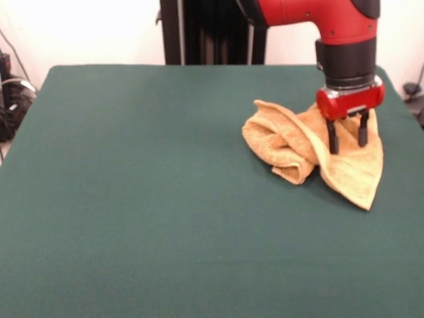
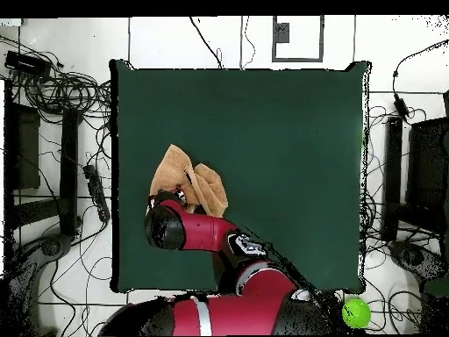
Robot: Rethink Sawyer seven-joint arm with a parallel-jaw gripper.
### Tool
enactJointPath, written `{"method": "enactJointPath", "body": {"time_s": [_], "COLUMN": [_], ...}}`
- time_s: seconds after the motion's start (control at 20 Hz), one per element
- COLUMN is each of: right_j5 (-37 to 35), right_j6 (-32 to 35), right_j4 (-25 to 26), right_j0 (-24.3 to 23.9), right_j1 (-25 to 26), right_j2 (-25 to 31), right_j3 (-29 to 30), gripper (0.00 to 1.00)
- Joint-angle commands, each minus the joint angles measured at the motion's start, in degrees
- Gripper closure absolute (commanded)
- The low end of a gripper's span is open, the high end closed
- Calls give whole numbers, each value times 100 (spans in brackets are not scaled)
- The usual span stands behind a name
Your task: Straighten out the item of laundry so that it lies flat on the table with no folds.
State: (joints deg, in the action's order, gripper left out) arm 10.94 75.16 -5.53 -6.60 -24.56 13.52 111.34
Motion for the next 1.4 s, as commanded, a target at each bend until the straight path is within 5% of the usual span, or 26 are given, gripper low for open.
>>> {"method": "enactJointPath", "body": {"time_s": [0.05, 0.15, 0.2, 1.4], "right_j5": [-656, -570, -528, -1551], "right_j6": [929, 966, 985, 817], "right_j4": [146, 136, 131, 228], "right_j0": [-189, -128, -98, -101], "right_j1": [296, 277, 267, -747], "right_j2": [198, 113, 70, -154], "right_j3": [-72, -77, -79, 29], "gripper": [0, 0, 100, 100]}}
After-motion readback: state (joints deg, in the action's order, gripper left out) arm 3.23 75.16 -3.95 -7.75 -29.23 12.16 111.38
